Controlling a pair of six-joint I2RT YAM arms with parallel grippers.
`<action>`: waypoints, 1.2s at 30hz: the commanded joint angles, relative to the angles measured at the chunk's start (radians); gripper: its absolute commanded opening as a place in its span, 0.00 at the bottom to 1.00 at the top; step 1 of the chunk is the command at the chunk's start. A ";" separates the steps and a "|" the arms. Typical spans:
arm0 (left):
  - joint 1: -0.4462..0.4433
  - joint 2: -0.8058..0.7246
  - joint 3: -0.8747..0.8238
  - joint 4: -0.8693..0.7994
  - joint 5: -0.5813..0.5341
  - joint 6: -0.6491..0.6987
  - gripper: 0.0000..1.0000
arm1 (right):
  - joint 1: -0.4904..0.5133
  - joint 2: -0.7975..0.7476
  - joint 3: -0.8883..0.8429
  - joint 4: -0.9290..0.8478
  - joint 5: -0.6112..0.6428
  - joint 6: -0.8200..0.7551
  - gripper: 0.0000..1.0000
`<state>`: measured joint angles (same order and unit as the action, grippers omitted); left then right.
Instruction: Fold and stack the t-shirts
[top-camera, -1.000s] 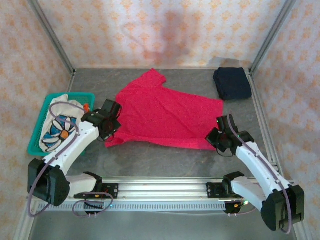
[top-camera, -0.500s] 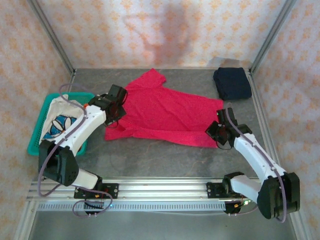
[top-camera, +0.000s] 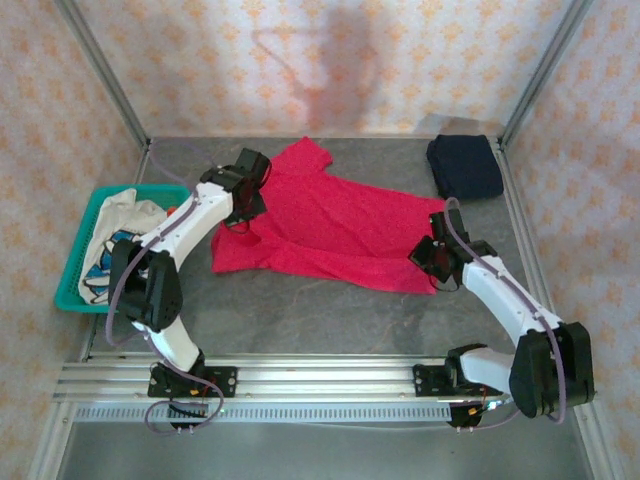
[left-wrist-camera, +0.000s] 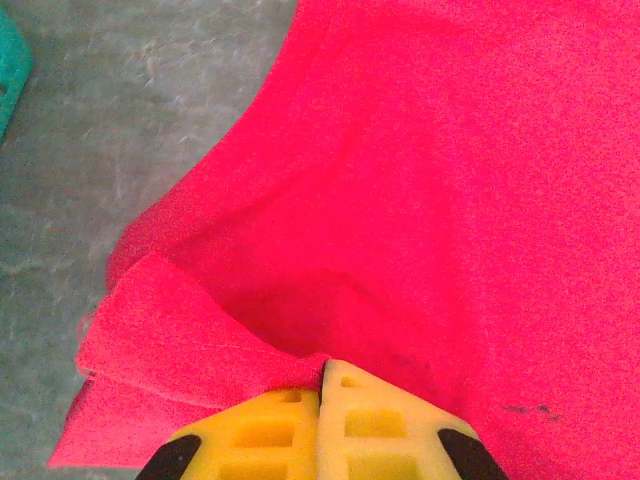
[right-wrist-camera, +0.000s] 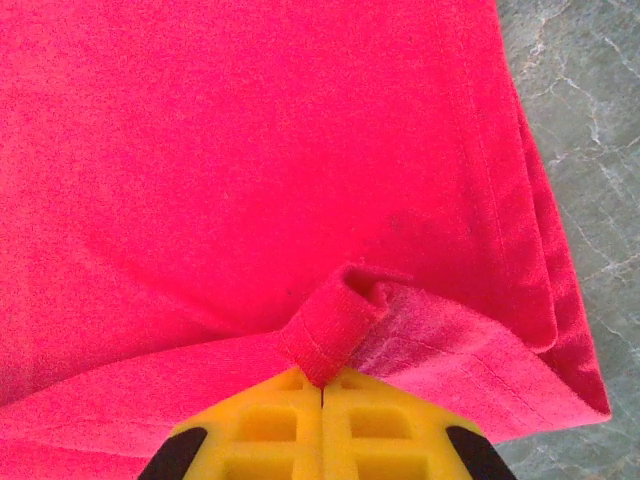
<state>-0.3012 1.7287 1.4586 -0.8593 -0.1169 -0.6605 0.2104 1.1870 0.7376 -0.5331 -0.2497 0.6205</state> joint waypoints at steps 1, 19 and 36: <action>-0.007 0.036 0.069 0.008 -0.029 0.060 0.00 | -0.009 0.021 0.028 0.015 0.047 -0.023 0.00; -0.007 0.247 0.201 0.017 -0.035 0.169 0.00 | -0.036 0.083 0.051 0.061 0.058 -0.035 0.00; 0.001 0.318 0.309 0.008 -0.070 0.178 0.00 | -0.134 0.124 0.062 0.099 0.064 -0.063 0.00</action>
<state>-0.3012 2.0171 1.7355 -0.8474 -0.1474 -0.5060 0.0868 1.3029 0.7841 -0.4553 -0.2115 0.5785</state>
